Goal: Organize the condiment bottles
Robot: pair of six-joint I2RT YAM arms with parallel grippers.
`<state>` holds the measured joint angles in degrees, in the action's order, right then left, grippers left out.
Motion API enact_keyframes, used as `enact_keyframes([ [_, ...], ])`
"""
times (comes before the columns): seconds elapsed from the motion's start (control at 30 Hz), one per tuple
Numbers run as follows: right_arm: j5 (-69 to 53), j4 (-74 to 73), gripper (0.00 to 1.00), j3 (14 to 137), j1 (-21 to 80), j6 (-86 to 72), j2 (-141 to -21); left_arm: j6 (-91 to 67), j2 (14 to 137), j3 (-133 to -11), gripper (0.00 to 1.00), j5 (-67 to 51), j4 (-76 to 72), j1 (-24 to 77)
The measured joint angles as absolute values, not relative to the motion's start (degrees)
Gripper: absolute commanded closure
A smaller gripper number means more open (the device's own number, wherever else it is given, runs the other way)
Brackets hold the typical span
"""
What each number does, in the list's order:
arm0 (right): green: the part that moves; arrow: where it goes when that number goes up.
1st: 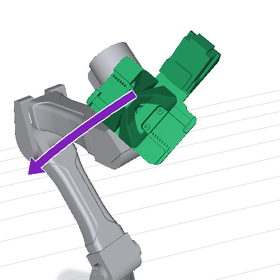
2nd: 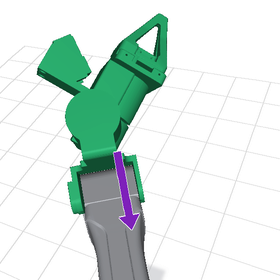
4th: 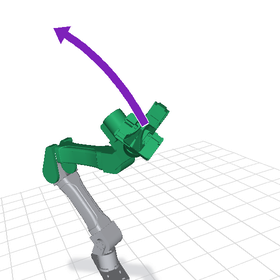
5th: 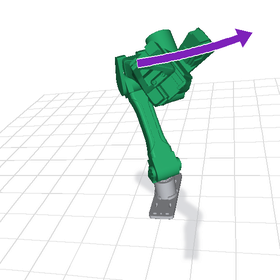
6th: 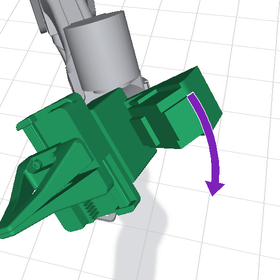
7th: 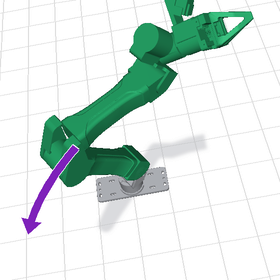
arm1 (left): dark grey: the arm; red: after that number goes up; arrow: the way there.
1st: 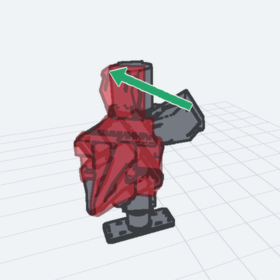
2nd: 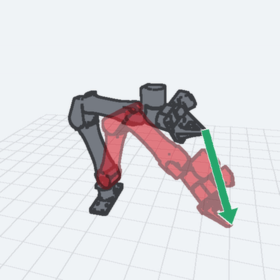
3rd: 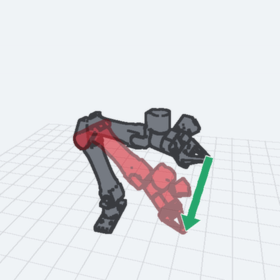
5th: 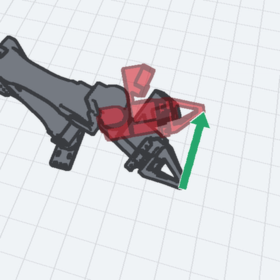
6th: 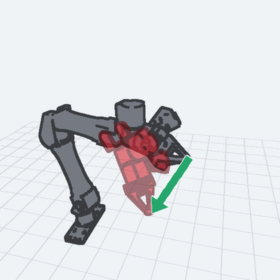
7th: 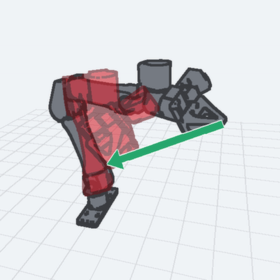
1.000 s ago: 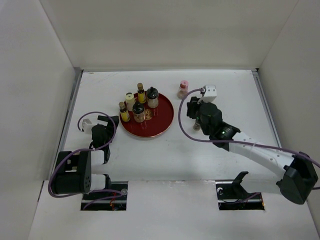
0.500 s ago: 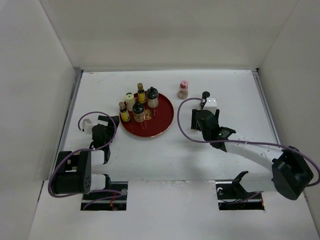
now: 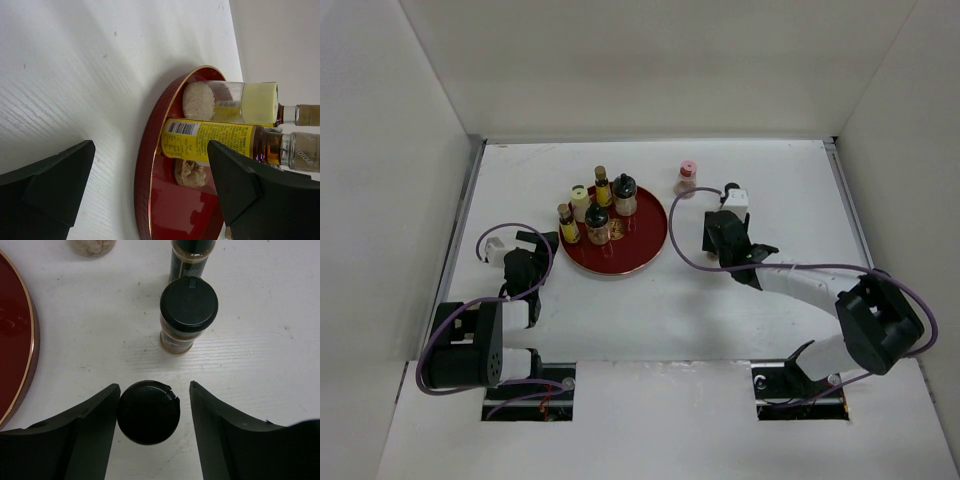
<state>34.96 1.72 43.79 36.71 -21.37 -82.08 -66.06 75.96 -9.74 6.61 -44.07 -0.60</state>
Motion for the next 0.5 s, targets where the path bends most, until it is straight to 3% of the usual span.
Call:
enact_keyframes([
  [0.13,34.8,2.9,0.58,43.8,36.4,-21.3,-82.3,-66.1,76.2,-9.8,0.0,6.7,-44.3,0.1],
  [0.5,34.1,4.1,0.61,46.9,39.6,-19.9,-78.5,-66.1,76.4,-9.8,0.0,6.7,-44.4,0.1],
])
